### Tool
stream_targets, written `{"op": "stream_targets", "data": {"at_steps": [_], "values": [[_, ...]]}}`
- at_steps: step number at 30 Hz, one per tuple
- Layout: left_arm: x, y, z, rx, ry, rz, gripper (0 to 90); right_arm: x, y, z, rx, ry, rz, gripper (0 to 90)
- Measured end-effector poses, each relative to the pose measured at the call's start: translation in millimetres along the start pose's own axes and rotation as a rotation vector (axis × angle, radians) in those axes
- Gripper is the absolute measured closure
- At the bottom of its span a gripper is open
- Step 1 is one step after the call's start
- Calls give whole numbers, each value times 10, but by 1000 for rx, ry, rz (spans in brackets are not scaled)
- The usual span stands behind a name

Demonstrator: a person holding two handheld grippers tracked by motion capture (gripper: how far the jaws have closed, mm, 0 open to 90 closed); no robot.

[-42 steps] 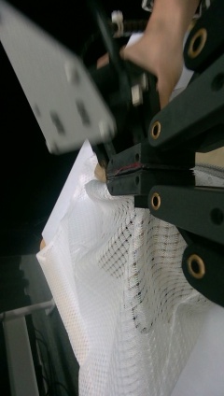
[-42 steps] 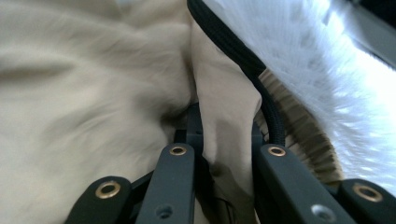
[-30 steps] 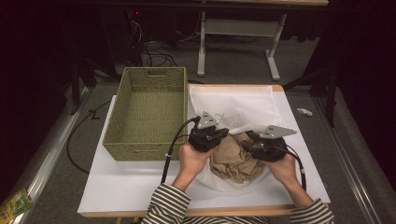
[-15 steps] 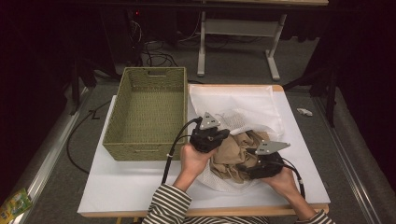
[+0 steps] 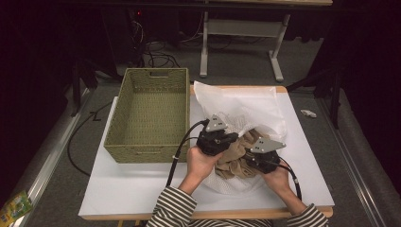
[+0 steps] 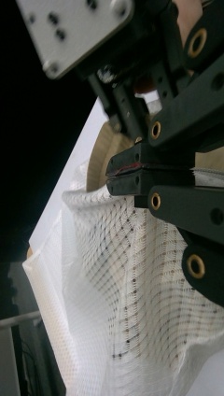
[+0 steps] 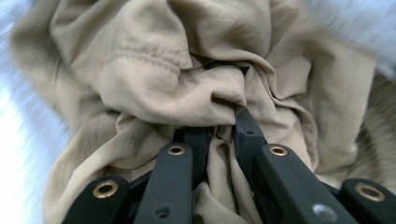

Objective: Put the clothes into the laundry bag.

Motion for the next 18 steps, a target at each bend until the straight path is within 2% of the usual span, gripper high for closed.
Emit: {"op": "stream_targets", "data": {"at_steps": [2, 4, 6, 7, 9, 10, 13, 14, 18], "values": [[39, 5, -15, 6, -9, 5, 893, 97, -51, -68, 5, -16, 36, 807], [45, 20, -17, 6, -18, 2, 893, 247, -132, -69, -12, -19, 98, 807], [9, 19, -4, 3, -17, -12, 893, 387, -223, -29, -13, -74, 103, 804], [-20, 14, 11, -3, -10, -17, 893, 447, -254, -14, -13, -88, 120, 800], [-59, 11, 36, -8, -3, -25, 893, 505, -282, -5, -14, -108, 116, 779], [-80, 12, 51, -9, -1, -29, 893, 505, -281, -12, -8, -108, 107, 752], [-124, 31, 66, -6, 5, -38, 892, 373, -206, -17, -3, -117, 55, 606], [-132, 37, 66, -5, 8, -38, 892, 306, -146, -26, 9, -98, 42, 558], [-155, 50, 60, -3, 10, -45, 892, 150, 142, 17, 34, -44, 62, 467]]}}
Point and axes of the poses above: each handheld gripper's, and its own axes: y roughly backward along the jaws, z roughly out of its underside, x roughly to its right, the point moved 10 cm from there along -y, roughly forward along the jaws, and after that the axes turned 15 degrees about -z, right-handed, at the moved point
